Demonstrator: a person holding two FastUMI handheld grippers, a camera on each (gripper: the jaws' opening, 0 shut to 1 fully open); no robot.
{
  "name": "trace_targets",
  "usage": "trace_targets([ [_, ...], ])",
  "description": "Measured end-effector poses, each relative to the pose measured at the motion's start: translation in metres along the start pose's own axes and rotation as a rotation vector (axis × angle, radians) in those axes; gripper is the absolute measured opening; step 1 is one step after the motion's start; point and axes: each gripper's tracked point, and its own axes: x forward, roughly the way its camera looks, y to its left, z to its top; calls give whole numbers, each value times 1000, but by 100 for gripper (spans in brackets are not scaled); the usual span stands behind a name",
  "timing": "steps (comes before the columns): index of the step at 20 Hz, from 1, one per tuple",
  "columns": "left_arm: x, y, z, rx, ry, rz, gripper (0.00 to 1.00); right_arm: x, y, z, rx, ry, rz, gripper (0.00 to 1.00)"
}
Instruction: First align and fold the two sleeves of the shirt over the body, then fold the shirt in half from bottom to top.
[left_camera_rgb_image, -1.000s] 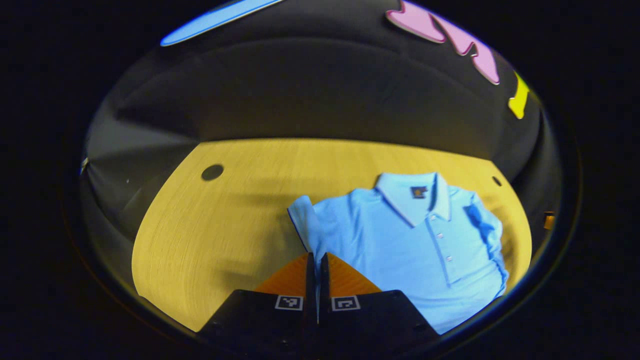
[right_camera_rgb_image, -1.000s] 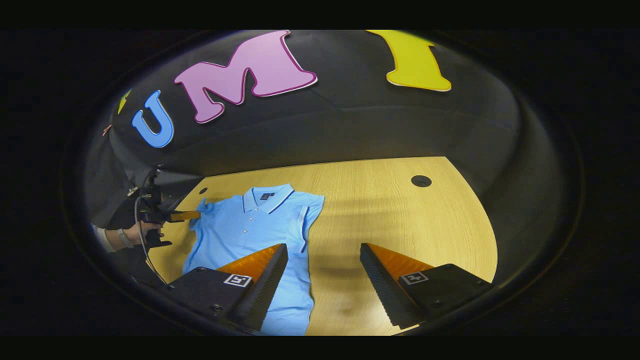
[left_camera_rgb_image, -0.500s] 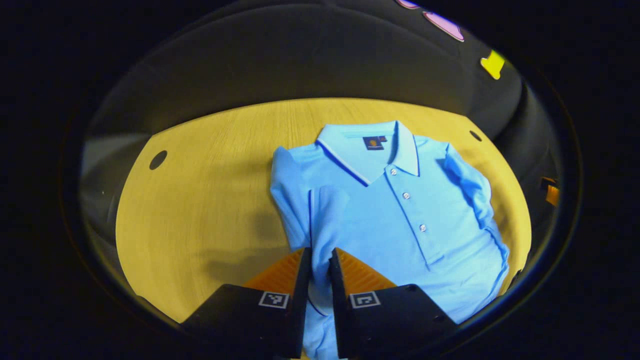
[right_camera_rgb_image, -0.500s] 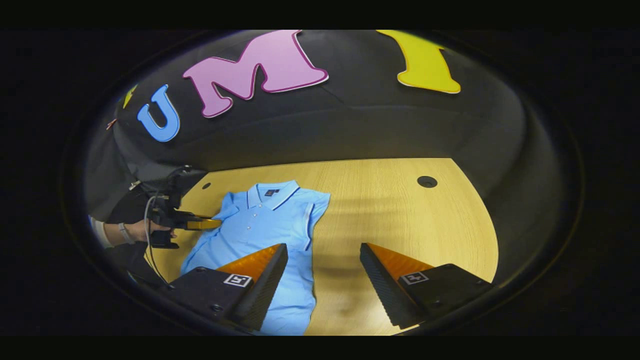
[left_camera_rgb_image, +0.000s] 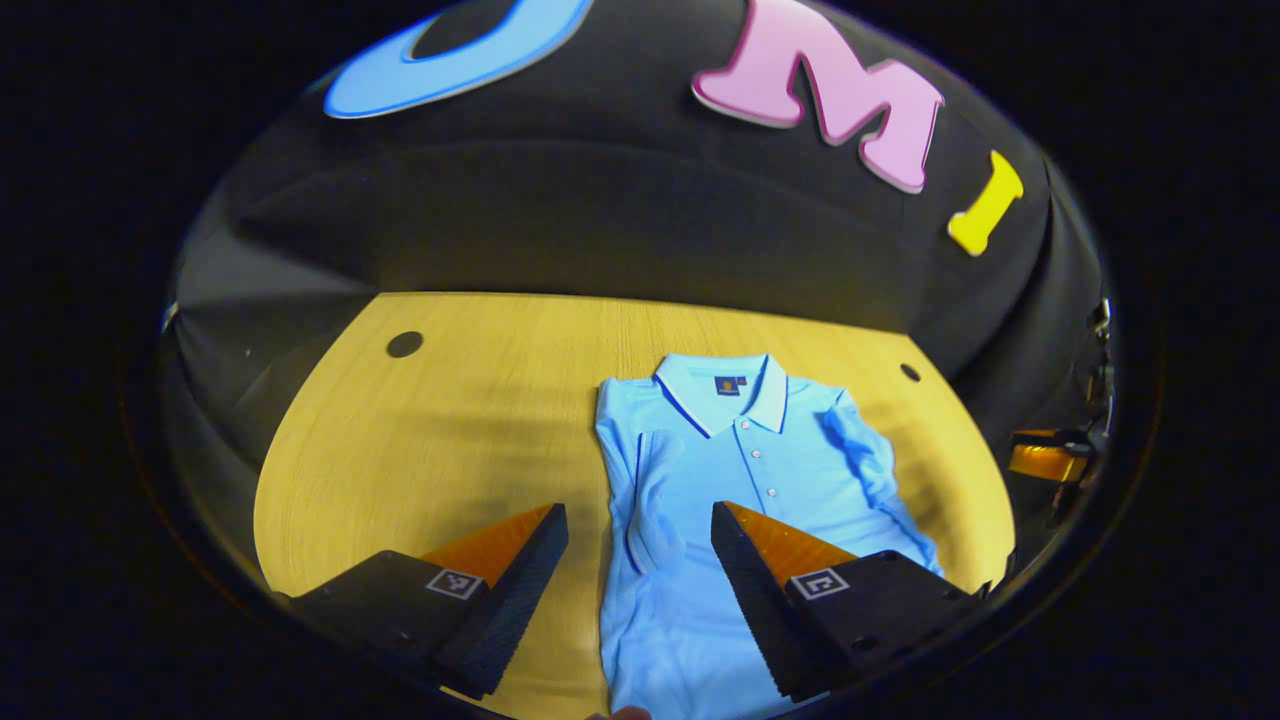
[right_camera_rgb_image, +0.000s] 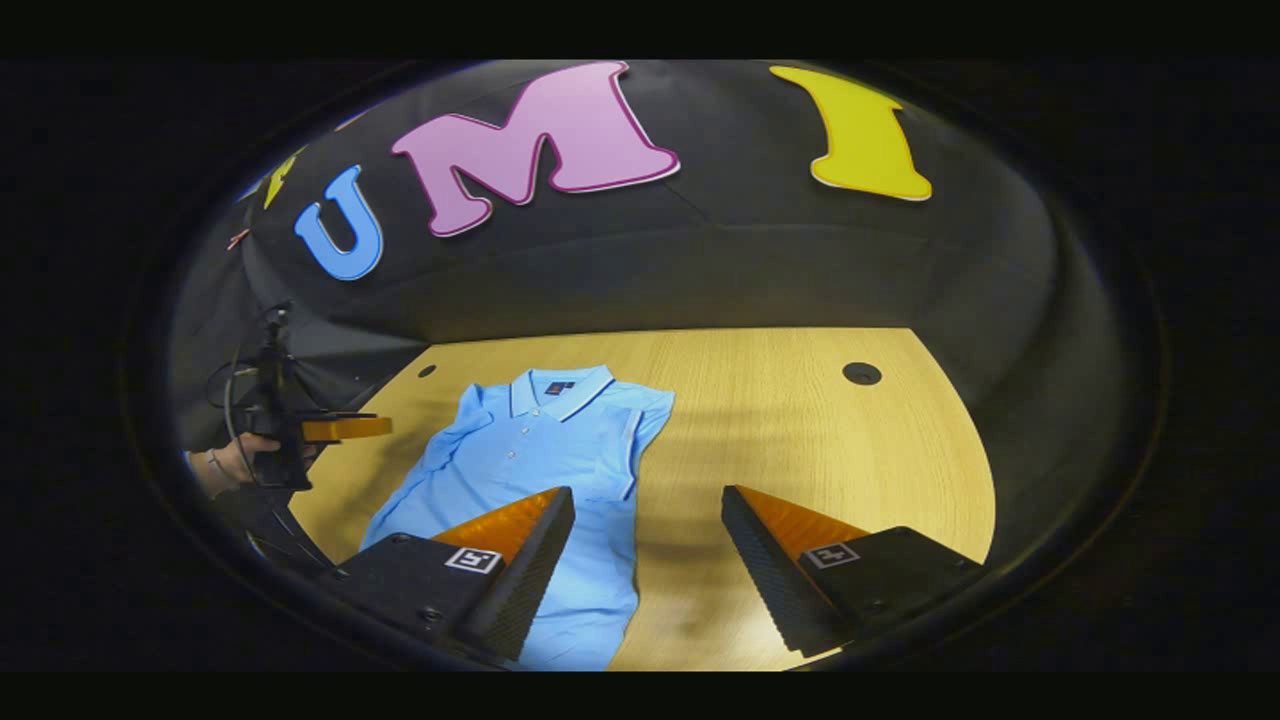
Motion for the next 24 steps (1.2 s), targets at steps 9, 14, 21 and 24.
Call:
trace_targets([
  [9,-139,13,-193,-96,169,-49,95,-86,51,-107,47,72,-22,98],
  [14,-154,-4,-252,-104,251,-72,95,-114,56,-186,67,159,-59,98],
  [21,-150,-8,-299,-101,365,-58,96,-127,46,-258,125,261,-105,98],
  [24,-149,-8,-299,-109,373,-46,95,-127,44,-284,142,324,-116,98],
])
